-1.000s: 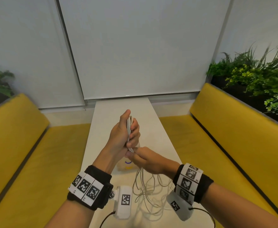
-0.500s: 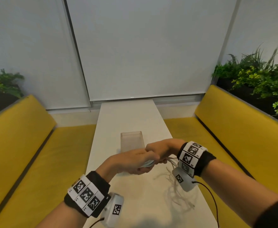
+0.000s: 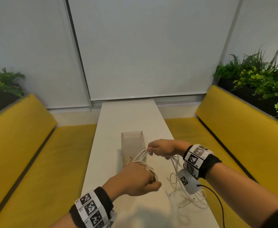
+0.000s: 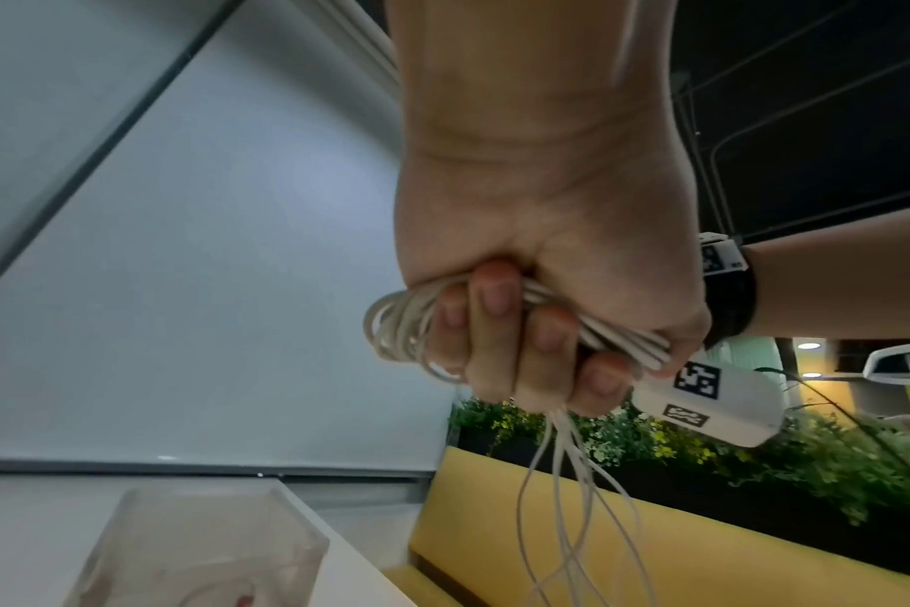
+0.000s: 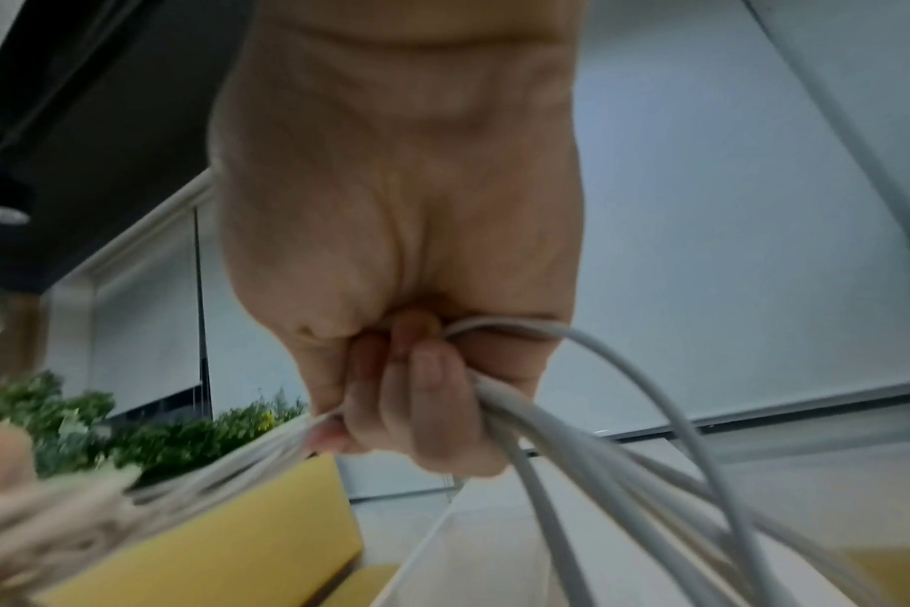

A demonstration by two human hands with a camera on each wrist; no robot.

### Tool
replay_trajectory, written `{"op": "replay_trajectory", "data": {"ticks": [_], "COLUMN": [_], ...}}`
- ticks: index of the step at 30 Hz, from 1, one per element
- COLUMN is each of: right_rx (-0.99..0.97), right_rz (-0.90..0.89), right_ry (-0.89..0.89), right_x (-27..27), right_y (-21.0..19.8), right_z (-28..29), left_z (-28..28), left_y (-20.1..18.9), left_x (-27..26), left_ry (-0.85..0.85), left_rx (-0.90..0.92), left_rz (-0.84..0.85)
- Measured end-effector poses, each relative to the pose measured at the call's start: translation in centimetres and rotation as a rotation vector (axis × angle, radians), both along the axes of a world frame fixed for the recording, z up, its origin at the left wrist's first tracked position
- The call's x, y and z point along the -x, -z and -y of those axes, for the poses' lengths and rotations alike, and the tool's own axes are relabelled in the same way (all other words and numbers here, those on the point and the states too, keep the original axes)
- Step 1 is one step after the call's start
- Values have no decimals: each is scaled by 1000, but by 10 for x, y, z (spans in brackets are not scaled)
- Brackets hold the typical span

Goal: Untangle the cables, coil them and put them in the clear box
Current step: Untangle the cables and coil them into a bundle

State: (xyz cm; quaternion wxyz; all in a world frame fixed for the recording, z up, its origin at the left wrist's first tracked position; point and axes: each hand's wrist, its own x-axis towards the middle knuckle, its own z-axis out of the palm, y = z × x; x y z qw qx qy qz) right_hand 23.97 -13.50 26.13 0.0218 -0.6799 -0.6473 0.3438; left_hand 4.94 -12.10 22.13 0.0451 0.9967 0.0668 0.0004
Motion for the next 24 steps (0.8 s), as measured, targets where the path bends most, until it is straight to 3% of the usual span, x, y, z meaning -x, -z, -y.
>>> {"op": "replay_trajectory", "data": {"ticks": [5,11,17,21,24], "right_rx": [-102,-170,-181,-155,-238], "right_rz": [83,-7,-166,-58,-244], "right_ry": [-38,4,159,211,302], "right_x": [8,21,23,24,30], "right_y": [6,8,-4,-11,-11], "right_z": [4,7,5,6,10], "left_z": [19,-11,-12,-17,-22], "left_y": [6,-3,4,5,4], "left_x": [-6,-12,-18,-20,-21], "left_ry": [52,-397,-659,-678,-726], "left_rx": [108,481,348,275,330], "left_rz": [-41,183,294,340,374]}}
